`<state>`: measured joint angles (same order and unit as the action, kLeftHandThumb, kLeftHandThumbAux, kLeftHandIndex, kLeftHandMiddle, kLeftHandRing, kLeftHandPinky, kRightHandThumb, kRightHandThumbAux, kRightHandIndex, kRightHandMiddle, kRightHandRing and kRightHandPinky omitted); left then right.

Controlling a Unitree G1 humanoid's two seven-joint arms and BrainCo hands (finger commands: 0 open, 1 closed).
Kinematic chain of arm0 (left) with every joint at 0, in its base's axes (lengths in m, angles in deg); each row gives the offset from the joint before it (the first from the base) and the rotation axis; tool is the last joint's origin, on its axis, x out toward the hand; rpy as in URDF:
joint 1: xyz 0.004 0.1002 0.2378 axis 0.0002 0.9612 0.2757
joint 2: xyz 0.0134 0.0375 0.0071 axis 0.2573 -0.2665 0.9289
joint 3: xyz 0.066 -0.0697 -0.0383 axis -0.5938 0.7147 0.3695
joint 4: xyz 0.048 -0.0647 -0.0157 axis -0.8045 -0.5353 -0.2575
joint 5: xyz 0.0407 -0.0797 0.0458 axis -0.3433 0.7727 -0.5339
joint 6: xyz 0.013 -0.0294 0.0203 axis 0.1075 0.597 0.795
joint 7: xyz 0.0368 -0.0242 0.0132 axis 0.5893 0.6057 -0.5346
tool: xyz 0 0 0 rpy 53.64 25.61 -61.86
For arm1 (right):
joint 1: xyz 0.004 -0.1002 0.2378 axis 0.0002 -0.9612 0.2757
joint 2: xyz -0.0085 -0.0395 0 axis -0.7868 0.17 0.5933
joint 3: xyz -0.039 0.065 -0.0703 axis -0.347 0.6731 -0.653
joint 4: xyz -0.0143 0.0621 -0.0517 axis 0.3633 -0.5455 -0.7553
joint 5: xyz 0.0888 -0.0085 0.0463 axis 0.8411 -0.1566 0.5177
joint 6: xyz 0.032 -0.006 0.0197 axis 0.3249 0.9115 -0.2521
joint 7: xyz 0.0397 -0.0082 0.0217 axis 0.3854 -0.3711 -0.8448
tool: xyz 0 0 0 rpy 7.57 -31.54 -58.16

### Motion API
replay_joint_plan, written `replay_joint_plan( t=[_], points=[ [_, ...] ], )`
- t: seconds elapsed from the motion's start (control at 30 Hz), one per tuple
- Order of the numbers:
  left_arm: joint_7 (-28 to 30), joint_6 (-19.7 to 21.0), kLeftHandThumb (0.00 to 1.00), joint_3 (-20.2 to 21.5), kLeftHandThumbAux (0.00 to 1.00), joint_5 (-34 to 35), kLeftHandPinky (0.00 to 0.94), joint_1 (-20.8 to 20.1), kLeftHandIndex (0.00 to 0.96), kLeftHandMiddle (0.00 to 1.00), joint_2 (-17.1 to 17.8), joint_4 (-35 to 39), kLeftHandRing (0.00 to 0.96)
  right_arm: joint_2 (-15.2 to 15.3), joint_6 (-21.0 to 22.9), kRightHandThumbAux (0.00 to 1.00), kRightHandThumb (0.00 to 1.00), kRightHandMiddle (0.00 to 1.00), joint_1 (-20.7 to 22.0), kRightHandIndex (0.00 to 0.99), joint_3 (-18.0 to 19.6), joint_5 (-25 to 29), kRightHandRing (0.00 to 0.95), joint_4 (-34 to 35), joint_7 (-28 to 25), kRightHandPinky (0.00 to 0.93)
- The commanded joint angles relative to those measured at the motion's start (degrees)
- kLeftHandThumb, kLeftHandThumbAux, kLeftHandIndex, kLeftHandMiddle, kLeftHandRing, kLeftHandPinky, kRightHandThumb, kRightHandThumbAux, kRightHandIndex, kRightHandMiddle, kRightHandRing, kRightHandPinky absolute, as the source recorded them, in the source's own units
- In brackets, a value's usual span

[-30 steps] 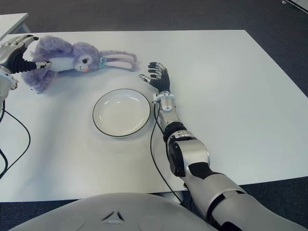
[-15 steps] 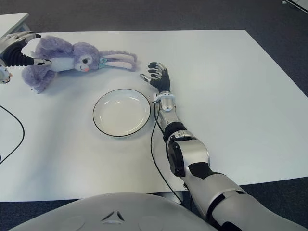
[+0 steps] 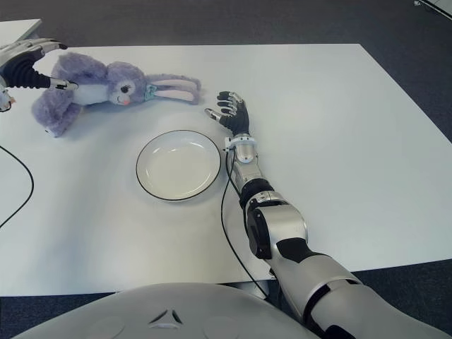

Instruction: Put the doll into the plate.

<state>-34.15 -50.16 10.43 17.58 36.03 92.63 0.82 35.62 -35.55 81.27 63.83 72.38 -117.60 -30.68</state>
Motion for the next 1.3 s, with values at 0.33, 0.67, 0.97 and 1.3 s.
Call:
replay_joint_plan(
  t=[0.33,0.67,0.97,1.3],
  points=[
    [1.13,-2.41,0.143,-3.79,0.39,-1.85,0.034,-4.34,0.0,0.0,-0.07,-4.11,0.012,-3.64,9.11,0.915,0.151,0.321,-10.57,0.292,1.74,0.95,0.31,-8.21,-0.17,0.281],
    [0.91,-3.31,0.142,-6.27,0.409,-2.59,0.057,-7.64,0.0,0.0,-1.52,-5.61,0.014,-3.91,9.7,0.915,0.161,0.318,-10.26,0.295,2.88,1.38,0.306,-8.18,-0.43,0.278],
    [-2.45,-4.04,0.145,-9.1,0.444,-3.27,0.06,-10.1,0.0,0.0,-6.31,-11.76,0.018,-4.12,9.97,0.911,0.179,0.319,-10.25,0.291,3.36,1.1,0.309,-8.15,0.01,0.287],
    [-5.45,-6.09,0.166,-12.26,0.462,-4.84,0.05,-13.32,0.0,0.0,-9.29,-18.76,0.012,-4.04,9.25,0.907,0.173,0.322,-10.58,0.297,2.94,0.6,0.309,-8.1,0.26,0.285]
  ],
)
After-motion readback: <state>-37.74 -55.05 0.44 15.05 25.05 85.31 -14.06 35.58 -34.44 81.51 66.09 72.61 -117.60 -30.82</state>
